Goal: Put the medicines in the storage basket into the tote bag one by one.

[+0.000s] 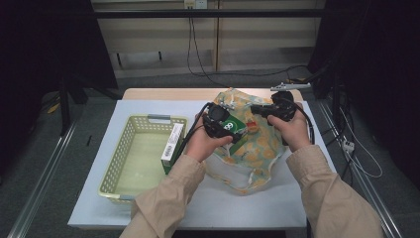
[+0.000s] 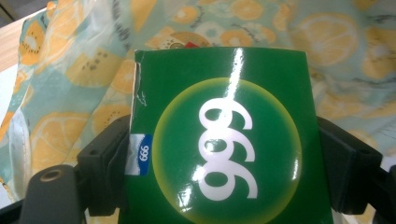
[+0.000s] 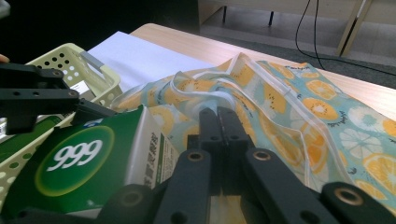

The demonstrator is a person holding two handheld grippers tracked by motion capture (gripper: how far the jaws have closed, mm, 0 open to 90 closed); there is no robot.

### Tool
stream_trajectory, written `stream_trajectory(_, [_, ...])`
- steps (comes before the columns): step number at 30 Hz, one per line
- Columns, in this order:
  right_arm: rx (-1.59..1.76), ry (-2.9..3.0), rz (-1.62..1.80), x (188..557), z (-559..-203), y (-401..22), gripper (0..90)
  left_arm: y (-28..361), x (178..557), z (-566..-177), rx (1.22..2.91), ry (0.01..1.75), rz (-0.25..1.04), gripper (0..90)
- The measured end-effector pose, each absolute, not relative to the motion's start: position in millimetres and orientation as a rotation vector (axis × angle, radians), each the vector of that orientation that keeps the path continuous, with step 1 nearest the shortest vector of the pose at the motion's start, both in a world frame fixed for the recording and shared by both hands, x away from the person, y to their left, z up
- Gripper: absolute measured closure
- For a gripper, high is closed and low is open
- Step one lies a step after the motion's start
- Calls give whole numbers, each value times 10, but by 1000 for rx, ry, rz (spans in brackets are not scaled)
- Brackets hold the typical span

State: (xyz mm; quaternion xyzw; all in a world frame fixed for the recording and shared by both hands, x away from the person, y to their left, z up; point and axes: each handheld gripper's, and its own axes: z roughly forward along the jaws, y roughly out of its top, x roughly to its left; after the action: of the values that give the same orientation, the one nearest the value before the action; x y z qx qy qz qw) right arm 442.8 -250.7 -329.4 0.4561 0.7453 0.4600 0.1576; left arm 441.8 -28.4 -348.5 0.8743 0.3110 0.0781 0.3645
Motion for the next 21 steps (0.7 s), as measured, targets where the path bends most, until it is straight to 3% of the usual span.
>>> stream_trajectory(21, [1324, 2119, 1334, 4429, -3295, -2580, 900, -434, 4740, -3765, 2259, 910, 220, 172])
